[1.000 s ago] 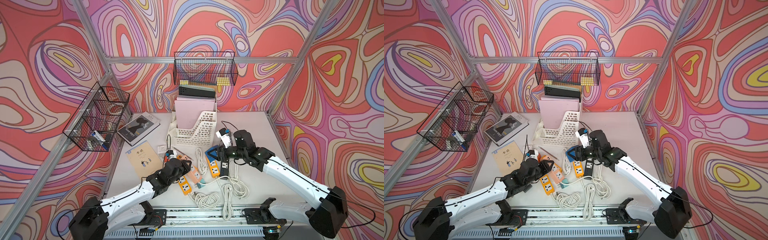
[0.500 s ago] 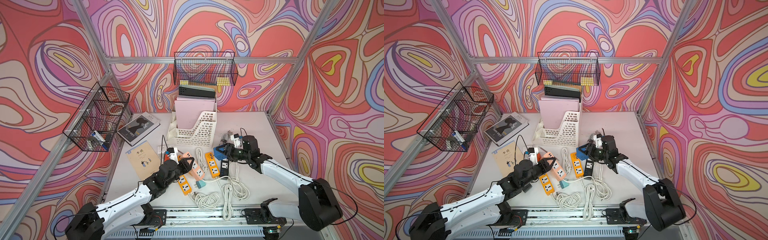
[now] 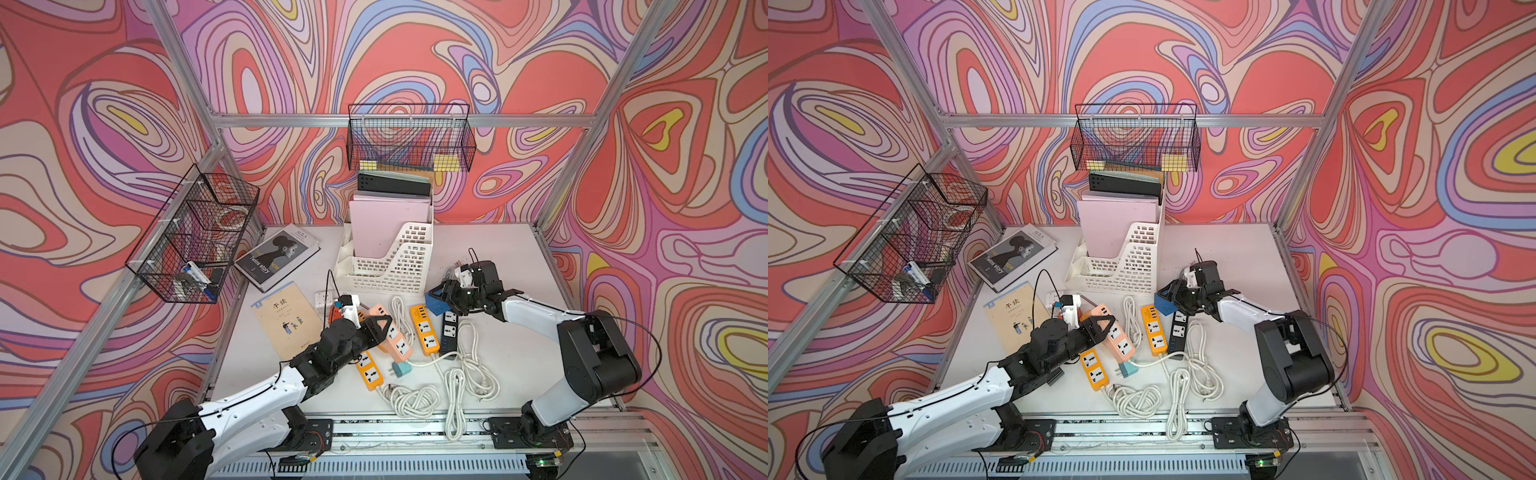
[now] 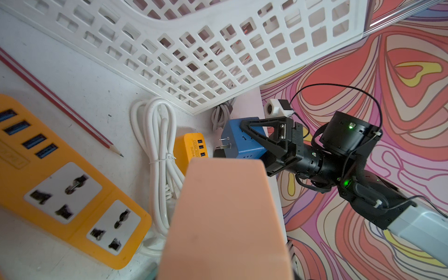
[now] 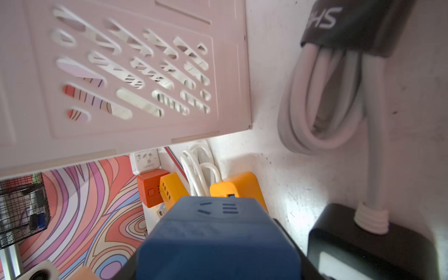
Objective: Pull the plug off the socket
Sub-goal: Place the plug at the center of the board.
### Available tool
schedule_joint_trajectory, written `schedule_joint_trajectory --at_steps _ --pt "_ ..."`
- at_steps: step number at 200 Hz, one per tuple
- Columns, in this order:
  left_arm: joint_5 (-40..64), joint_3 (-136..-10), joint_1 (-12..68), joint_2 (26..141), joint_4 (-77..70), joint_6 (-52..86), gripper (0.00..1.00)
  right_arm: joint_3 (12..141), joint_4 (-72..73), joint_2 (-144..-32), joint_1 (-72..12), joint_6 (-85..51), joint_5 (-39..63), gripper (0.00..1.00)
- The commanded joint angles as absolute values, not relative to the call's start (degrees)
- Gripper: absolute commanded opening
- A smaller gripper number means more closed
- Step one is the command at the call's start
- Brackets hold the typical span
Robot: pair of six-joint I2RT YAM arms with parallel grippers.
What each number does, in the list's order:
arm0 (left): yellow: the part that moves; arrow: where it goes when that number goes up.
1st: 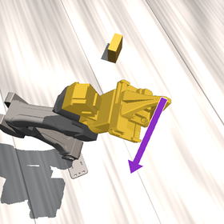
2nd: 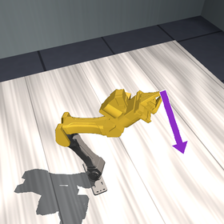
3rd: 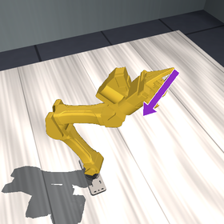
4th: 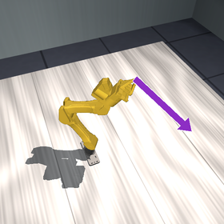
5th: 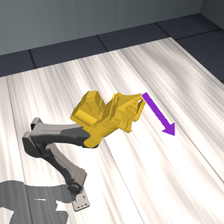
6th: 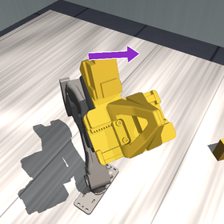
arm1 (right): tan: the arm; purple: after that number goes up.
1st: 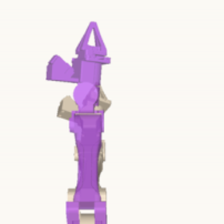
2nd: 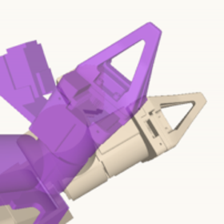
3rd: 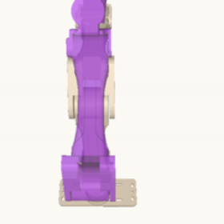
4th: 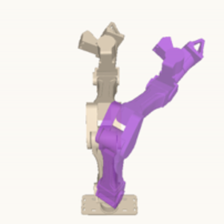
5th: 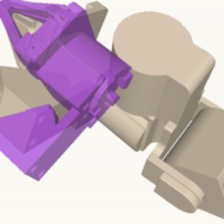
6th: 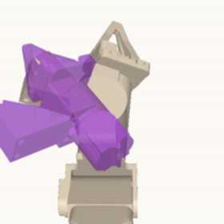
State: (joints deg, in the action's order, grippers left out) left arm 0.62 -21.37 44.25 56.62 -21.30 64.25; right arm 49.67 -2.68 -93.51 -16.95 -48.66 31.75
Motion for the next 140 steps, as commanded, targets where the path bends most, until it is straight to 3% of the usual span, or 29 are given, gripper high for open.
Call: schedule_joint_trajectory --at_steps 1,24,87,116,140 --pt "2.0 -23.3 43.9 57.3 -24.5 62.8 0.0 51.9 -4.1 -95.7 -16.9 -46.2 31.2 0.42" --pt "2.2 -23.7 43.9 58.0 -24.5 62.8 0.0 54.2 -6.2 -97.8 -16.8 -44.5 30.4 0.46" --pt "2.2 -24.3 43.9 58.2 -25.0 62.5 0.0 60.3 -18.1 -97.8 -16.8 -37.0 25.0 0.83" --pt "2.2 -24.7 43.9 58.1 -25.1 62.2 0.0 62.3 -25.9 -91.6 -16.8 -30.8 20.1 0.84" --pt "1.9 -24.9 43.9 58.0 -25.1 62.2 0.0 60.3 -27.2 -80.3 -16.8 -26.7 18.1 0.83"
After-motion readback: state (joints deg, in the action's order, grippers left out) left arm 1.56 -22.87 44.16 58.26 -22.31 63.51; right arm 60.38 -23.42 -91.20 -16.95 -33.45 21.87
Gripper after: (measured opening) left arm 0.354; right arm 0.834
